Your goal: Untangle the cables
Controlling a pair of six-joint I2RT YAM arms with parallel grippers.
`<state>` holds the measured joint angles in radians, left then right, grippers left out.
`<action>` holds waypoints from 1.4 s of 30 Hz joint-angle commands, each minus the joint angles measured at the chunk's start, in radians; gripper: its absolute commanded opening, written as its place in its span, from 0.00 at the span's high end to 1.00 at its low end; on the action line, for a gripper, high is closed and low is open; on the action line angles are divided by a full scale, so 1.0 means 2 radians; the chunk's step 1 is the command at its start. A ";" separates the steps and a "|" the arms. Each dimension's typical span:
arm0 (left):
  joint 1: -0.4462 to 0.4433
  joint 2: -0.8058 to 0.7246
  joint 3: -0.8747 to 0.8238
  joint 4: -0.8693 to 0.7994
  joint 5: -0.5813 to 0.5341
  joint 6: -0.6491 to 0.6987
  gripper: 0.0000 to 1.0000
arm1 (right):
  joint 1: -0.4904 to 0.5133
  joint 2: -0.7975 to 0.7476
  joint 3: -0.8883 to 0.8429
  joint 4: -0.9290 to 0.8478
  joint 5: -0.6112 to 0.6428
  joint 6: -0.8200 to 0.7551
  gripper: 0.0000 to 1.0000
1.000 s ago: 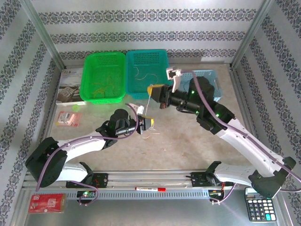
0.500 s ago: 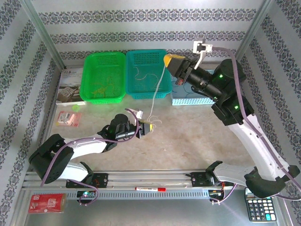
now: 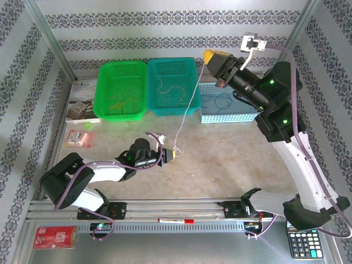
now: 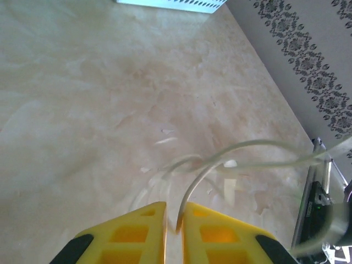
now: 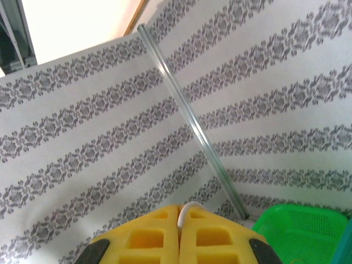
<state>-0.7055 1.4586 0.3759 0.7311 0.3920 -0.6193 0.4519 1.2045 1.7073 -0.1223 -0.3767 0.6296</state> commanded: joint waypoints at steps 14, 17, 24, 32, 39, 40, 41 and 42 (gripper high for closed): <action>0.003 0.006 -0.022 0.056 0.005 -0.024 0.85 | -0.045 0.022 0.067 0.037 -0.012 0.026 1.00; 0.003 -0.026 -0.015 0.036 0.006 -0.023 0.68 | -0.045 0.020 0.054 0.039 -0.017 0.028 1.00; 0.003 -0.147 0.047 -0.097 0.006 0.023 0.42 | -0.041 0.011 0.020 0.049 -0.026 0.031 1.00; 0.003 -0.190 0.159 -0.200 0.009 0.084 0.23 | 0.001 0.017 0.005 0.044 -0.034 0.017 1.00; 0.003 -0.167 0.234 -0.230 0.005 0.122 0.17 | 0.067 0.020 -0.012 0.027 -0.031 -0.008 1.00; 0.003 -0.164 0.239 -0.231 0.002 0.124 0.16 | 0.077 0.020 -0.015 0.026 -0.031 -0.011 1.00; 0.003 -0.160 0.243 -0.231 -0.001 0.124 0.16 | 0.084 0.021 -0.018 0.025 -0.030 -0.011 1.00; 0.004 -0.156 0.245 -0.228 -0.003 0.125 0.15 | 0.092 0.021 -0.018 0.025 -0.031 -0.011 1.00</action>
<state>-0.7055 1.1271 0.8330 0.3187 0.3916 -0.4213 0.6064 1.2449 1.6810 -0.0803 -0.4282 0.6357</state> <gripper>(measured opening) 0.846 0.050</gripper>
